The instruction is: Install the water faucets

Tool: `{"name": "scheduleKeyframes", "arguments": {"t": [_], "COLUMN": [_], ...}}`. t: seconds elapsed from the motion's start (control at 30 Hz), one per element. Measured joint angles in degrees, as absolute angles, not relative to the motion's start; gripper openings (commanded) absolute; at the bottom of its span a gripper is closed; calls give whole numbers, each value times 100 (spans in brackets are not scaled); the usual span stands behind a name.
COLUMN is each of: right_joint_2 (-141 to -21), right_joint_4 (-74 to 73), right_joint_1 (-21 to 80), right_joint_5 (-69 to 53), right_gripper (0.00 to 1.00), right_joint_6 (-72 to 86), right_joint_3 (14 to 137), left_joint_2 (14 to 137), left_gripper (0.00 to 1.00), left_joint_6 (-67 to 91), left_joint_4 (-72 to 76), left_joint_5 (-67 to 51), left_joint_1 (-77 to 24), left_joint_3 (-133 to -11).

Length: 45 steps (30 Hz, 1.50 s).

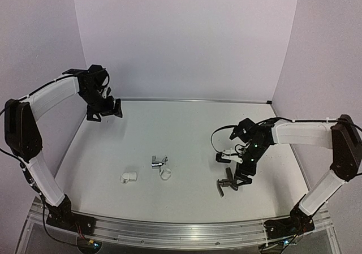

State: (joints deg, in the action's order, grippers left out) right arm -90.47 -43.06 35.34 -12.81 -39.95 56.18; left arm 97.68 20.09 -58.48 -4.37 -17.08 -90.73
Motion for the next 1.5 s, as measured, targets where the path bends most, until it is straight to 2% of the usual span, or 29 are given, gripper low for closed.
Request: {"name": "scheduleKeyframes", "arguments": {"t": [0.17,0.33,0.67,0.87,1.0,1.07,1.17,1.27,1.5], "right_joint_2": [-9467,-9717,-9796,-9667,-9666,-9677,-9764,-9902,-10007], "right_joint_4": [-4102,-3630,-2730,-2463,-2434,-2418,-2399,-2379,-2505], "right_joint_1": [3788,4001,3592,3294,3293,3293,3293,3293,3293], "right_joint_5": [-1050,-617,-91,-332,-594,-693,-802,-861,-1001], "right_gripper": [92,73,47,38,38,35,23,2,0], "right_joint_6": [-3862,-3532,-4038,-4755,-5074,-5216,-5402,-5559,-5675], "right_joint_3": [5506,5448,5374,5164,5162,5164,5231,5360,5583], "left_joint_2": [9532,9366,9336,9338,9343,9349,9384,9420,9426], "left_gripper": [100,100,100,100,100,100,100,100,100], "left_joint_6": [2105,2168,2261,2257,2252,2249,2240,2235,2216], "left_joint_4": [-5845,-5846,-5784,-5696,-5692,-5690,-5670,-5644,-5486], "left_joint_5": [-356,-230,-137,-142,-164,-191,-291,-397,-786], "left_joint_1": [-1708,-1708,-1710,-1710,-1709,-1710,-1710,-1710,-1708], "left_joint_3": [-9059,-9019,-8934,-8934,-8962,-8976,-9009,-9052,-9100]}}
